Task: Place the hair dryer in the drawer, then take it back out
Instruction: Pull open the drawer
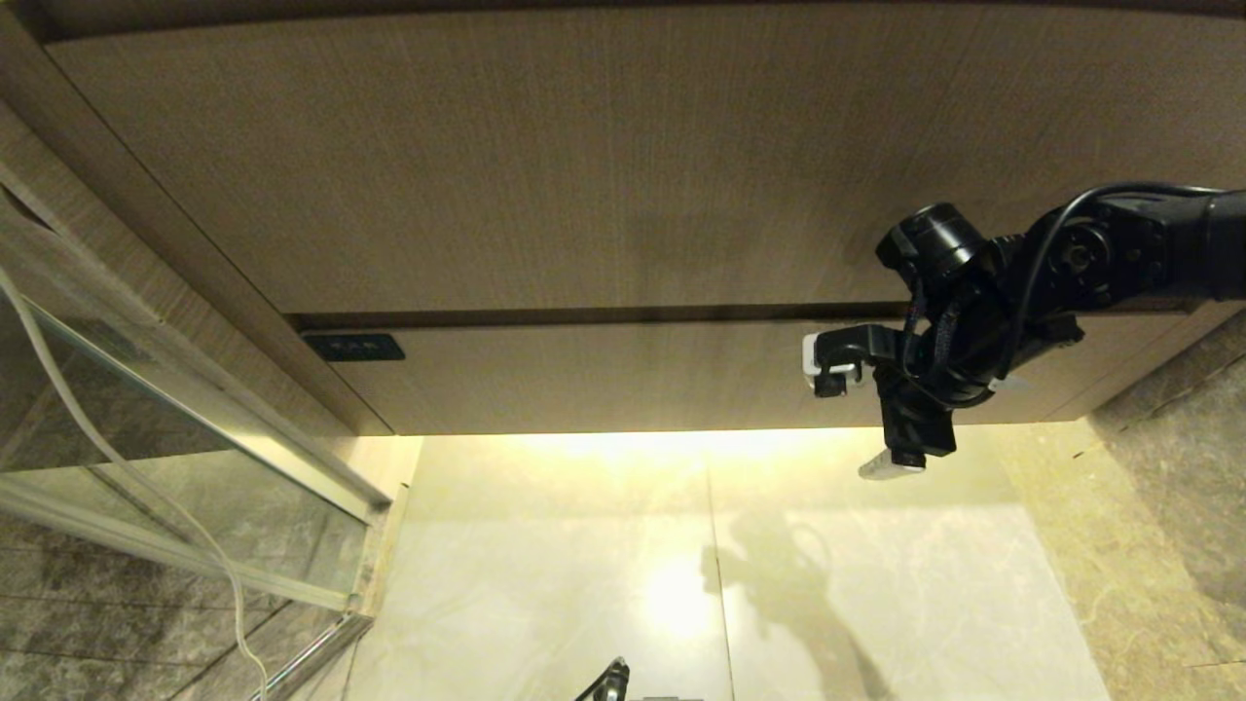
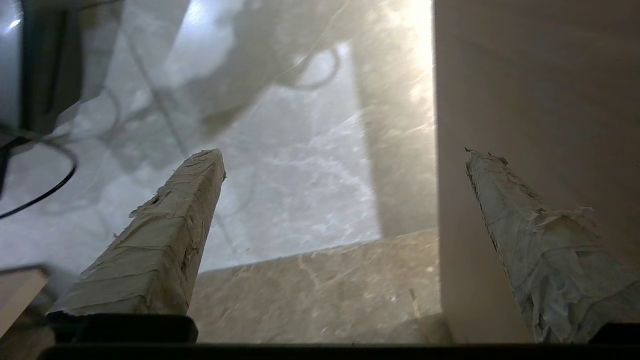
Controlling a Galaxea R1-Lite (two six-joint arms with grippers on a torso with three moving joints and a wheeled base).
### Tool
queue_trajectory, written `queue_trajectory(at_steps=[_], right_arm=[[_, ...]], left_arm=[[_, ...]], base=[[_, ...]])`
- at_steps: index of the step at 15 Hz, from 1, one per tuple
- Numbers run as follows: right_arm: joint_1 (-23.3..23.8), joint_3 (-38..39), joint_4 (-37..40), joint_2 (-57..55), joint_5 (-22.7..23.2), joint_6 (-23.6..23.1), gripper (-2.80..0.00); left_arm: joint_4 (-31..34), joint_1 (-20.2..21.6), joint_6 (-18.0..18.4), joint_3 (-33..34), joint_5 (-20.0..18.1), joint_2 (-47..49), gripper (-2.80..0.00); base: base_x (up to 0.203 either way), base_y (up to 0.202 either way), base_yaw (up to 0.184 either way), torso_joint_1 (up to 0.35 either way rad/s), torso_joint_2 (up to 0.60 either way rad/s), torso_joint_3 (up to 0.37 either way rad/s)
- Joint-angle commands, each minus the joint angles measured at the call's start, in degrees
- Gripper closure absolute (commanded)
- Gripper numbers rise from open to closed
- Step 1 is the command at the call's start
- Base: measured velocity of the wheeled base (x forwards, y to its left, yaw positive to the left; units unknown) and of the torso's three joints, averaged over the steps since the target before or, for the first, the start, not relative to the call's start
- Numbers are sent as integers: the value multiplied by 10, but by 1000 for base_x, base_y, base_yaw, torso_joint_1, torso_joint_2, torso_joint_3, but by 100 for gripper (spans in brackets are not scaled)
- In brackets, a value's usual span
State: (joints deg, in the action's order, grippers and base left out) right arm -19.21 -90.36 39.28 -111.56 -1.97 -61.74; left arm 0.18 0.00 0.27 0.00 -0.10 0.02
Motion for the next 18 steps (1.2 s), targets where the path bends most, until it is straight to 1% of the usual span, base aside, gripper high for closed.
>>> queue_trajectory(at_steps=[1, 3, 5, 6, 9, 10, 11, 12, 15, 16, 18], right_arm=[[0, -4, 27, 20, 2, 8, -280], [0, -2, 0, 15, 12, 25, -280], [-1, 13, -81, 12, 13, 34, -280], [-4, 33, -140, 15, 12, 34, -280], [-9, 114, -232, 54, 6, 31, -280], [-12, 139, -260, 63, -13, 30, -280], [-16, 168, -310, 65, -45, 29, -280], [-19, 185, -360, 61, -58, 29, -280], [-21, 191, -474, -3, -64, 27, -280], [-22, 180, -494, -24, -64, 27, -280], [-22, 132, -491, -52, -63, 26, -280]], left_arm=[[0, 0, 0, 1, 0, 1, 0], [0, 0, 0, 1, 0, 1, 0], [0, 0, 0, 1, 0, 1, 0], [-1, 0, 0, 1, 0, 1, 0], [0, 0, 0, 1, 0, 1, 0], [0, 0, 0, 1, 0, 1, 0], [0, 0, 0, 1, 0, 0, 0], [0, 0, 0, 1, 0, 0, 0], [0, 0, 0, 1, 0, 0, 0], [0, 0, 0, 0, 0, 1, 0], [0, 0, 0, 1, 0, 1, 0]], base=[[0, 0, 0, 0, 0, 0], [0, 0, 0, 0, 0, 0], [0, 0, 0, 0, 0, 0], [0, 0, 0, 0, 0, 0], [0, 0, 0, 0, 0, 0], [0, 0, 0, 0, 0, 0], [0, 0, 0, 0, 0, 0], [0, 0, 0, 0, 0, 0], [0, 0, 0, 0, 0, 0], [0, 0, 0, 0, 0, 0], [0, 0, 0, 0, 0, 0]])
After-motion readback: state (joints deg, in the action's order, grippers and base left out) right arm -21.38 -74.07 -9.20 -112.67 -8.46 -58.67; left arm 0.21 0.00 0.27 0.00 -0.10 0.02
